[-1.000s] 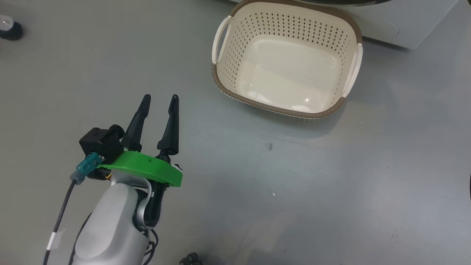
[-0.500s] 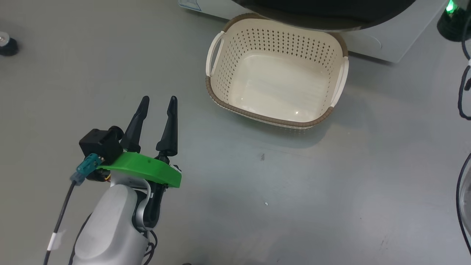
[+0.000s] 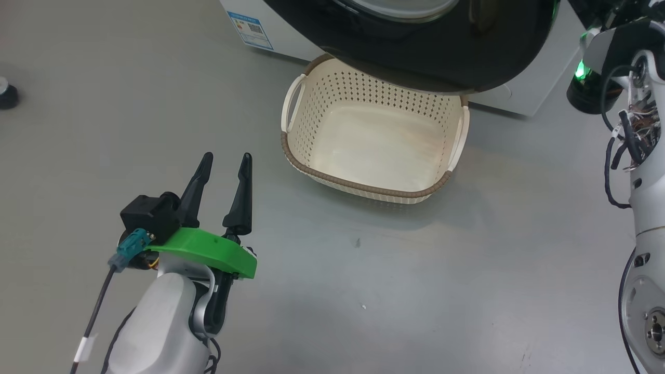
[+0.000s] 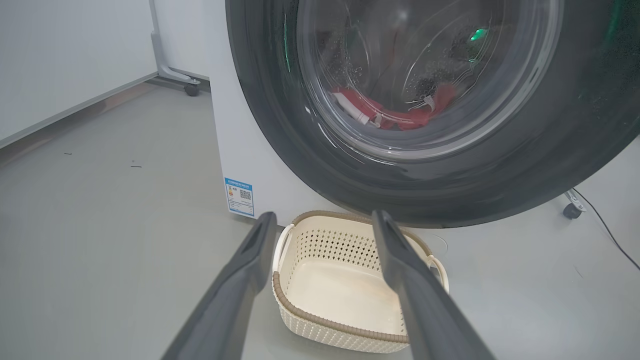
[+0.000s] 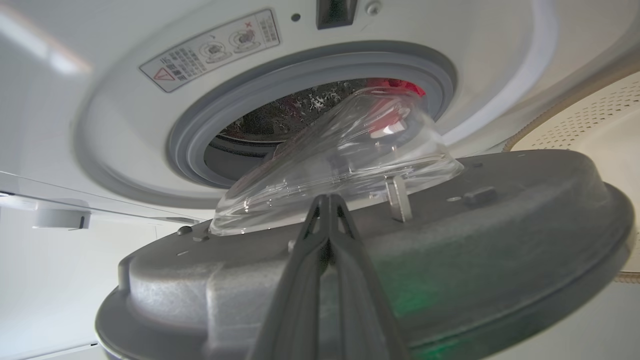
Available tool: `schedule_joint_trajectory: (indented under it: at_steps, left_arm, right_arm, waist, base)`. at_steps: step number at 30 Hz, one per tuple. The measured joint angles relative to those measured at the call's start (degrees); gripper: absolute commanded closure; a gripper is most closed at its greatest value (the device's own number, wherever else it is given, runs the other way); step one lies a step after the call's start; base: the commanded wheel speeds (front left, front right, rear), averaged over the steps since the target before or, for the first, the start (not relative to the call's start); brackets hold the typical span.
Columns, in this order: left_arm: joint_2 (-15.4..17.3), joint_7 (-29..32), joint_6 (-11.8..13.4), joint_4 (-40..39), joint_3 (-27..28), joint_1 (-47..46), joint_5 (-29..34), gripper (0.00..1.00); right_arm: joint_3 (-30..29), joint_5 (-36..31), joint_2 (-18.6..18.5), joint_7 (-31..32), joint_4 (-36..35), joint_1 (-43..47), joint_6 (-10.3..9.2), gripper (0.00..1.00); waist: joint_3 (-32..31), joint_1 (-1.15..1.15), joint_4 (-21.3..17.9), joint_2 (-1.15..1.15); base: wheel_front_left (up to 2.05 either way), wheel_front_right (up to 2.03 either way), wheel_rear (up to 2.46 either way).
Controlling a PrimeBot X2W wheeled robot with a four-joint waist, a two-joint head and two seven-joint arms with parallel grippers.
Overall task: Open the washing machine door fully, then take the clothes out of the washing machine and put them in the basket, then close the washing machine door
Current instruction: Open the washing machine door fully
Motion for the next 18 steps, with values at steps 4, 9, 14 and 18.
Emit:
schedule_joint_trajectory:
  at_steps: [4,9,14,18]
  left_arm:
    - [0.0,0.0,0.0,0.1,0.2,0.4,0.5,0.00]
    - [0.0,0.0,0.0,0.0,0.2,1.0,0.9,0.00]
    - [0.0,0.0,0.0,-0.1,0.2,1.0,0.9,0.00]
    - [0.0,0.0,0.0,-0.2,0.3,1.0,0.9,0.00]
  right_arm:
    - [0.6,0.3,0.7,0.6,0.8,1.3,0.00,1.00]
    - [1.2,0.3,1.3,0.7,1.0,2.1,-0.02,1.00]
    - [1.2,0.3,1.4,0.7,0.9,2.2,-0.02,1.00]
    - [1.6,-0.3,1.4,0.5,0.5,2.2,0.36,1.00]
  waist:
    - [-1.2,0.00,-0.5,0.00]
    - [-2.1,0.00,-1.4,0.00]
    - [-2.2,0.00,-1.8,0.00]
    - [-2.1,0.00,-2.0,0.00]
  base:
    - [0.00,0.00,0.00]
    - [0.00,0.00,0.00]
    - [0.00,0.00,0.00]
    - [0.00,0.00,0.00]
